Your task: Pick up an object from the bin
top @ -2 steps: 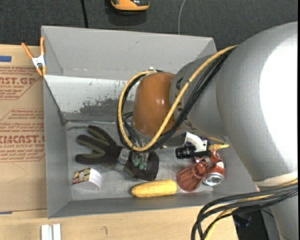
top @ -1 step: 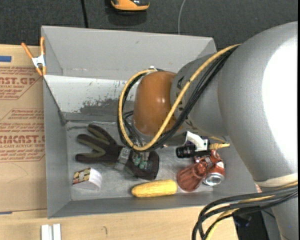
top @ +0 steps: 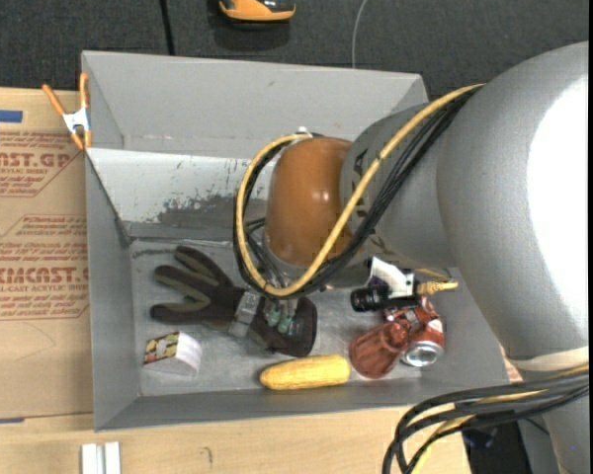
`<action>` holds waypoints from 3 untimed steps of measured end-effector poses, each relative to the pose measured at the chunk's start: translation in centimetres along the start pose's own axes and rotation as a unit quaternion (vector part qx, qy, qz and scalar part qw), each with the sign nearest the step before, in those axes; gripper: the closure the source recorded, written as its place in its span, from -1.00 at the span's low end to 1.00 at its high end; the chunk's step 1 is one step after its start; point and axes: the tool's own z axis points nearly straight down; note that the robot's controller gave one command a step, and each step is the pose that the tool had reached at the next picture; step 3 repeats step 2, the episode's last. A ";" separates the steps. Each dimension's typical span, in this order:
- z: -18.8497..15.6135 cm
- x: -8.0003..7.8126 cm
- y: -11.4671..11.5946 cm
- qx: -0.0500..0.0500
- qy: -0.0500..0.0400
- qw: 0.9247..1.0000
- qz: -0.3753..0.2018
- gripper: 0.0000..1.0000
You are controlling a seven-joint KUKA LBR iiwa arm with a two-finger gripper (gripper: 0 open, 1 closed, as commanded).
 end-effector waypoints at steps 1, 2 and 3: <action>-2.1 0.1 -0.1 0.001 0.001 1.000 0.000 1.00; -4.2 0.0 0.0 -0.001 -0.002 1.000 0.000 1.00; -4.2 0.0 0.0 -0.001 -0.002 1.000 0.000 1.00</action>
Offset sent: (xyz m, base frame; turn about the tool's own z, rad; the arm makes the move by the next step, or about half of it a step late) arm 0.0000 0.0000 0.0025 0.0000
